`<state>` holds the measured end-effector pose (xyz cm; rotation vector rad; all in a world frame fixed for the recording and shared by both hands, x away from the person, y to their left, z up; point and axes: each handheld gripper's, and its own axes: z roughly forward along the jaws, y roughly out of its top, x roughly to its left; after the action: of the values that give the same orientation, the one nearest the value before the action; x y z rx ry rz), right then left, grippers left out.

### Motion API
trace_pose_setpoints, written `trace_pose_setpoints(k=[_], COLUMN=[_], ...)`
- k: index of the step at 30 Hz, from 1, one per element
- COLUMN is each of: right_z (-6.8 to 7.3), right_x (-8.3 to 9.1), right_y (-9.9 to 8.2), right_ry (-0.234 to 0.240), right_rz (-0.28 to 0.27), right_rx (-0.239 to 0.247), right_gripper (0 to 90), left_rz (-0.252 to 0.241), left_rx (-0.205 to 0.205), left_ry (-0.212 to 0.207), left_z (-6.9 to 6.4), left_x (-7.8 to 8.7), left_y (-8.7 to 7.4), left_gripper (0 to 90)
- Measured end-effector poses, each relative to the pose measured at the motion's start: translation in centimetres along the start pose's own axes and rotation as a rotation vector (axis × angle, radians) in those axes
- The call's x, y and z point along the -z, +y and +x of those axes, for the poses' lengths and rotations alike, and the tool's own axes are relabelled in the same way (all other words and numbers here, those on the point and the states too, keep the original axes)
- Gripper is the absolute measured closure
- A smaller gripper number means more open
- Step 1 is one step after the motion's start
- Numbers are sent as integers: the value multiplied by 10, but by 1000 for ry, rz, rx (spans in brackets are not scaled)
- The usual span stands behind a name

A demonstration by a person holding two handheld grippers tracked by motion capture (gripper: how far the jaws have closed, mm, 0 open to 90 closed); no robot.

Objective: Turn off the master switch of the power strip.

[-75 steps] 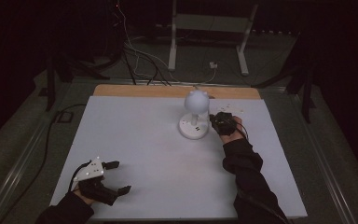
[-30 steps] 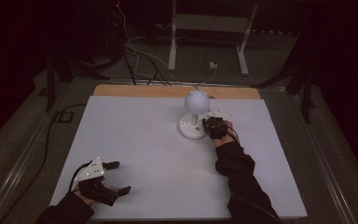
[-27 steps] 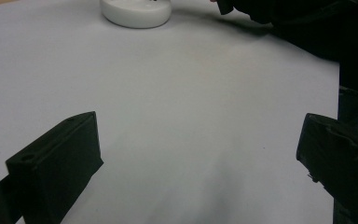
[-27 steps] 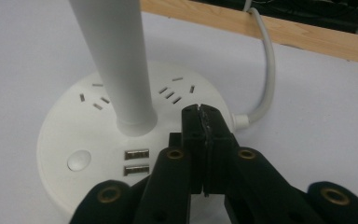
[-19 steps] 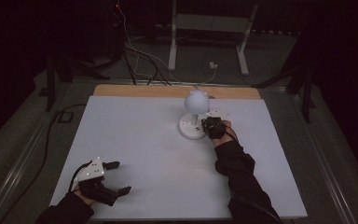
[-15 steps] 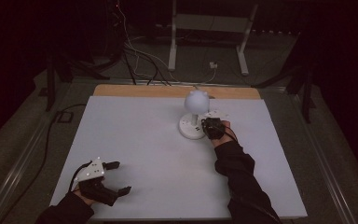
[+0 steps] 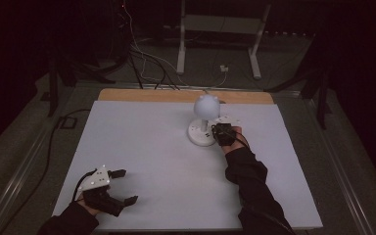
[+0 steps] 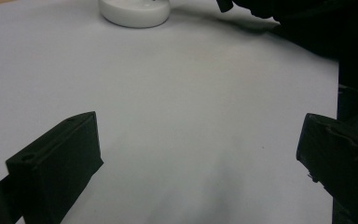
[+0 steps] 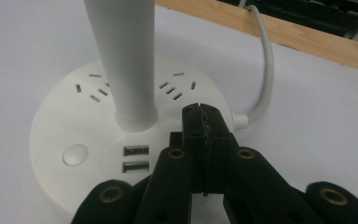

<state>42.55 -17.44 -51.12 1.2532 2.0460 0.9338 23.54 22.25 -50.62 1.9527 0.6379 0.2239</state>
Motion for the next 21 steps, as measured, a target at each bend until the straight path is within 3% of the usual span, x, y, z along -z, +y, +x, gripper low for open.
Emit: trace_pose_setpoints(k=[5,21], right_z=[0,6], right_x=[-1,0], right_y=[2,-1], right_ry=[0,-39], right_rz=[21,-4], right_rx=[1,15], right_gripper=[900,900], left_rz=[-4,-4], left_rx=[4,7], left_ry=[-2,-3], left_z=[0,1], left_x=[0,0], left_y=[0,0], left_gripper=[3,4])
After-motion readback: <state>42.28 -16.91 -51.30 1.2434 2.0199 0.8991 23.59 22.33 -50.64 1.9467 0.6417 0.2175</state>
